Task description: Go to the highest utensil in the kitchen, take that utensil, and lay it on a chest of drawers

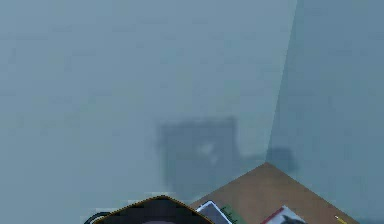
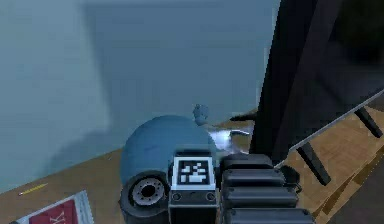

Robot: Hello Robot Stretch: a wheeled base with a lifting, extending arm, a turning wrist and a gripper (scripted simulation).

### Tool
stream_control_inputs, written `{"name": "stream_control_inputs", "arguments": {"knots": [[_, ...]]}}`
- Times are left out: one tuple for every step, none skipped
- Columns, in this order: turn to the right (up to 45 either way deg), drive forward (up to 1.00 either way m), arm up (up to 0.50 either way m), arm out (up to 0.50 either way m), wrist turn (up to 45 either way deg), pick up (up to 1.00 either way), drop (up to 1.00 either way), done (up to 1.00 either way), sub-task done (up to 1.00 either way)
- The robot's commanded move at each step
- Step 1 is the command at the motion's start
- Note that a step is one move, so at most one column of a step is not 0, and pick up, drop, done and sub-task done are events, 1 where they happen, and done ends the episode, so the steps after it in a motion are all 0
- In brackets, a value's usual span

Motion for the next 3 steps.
{"name": "stream_control_inputs", "arguments": {"knots": [[0.0, 0.00, 0.00, 0.20, 0.0, 0.00, 0.00, 0.00, 0.00], [0.0, 0.00, 0.00, 0.00, 39.0, 0.00, 0.00, 0.00, 0.00], [0.0, 0.00, -0.26, 0.00, 0.0, 0.00, 0.00, 0.00, 0.00]]}}
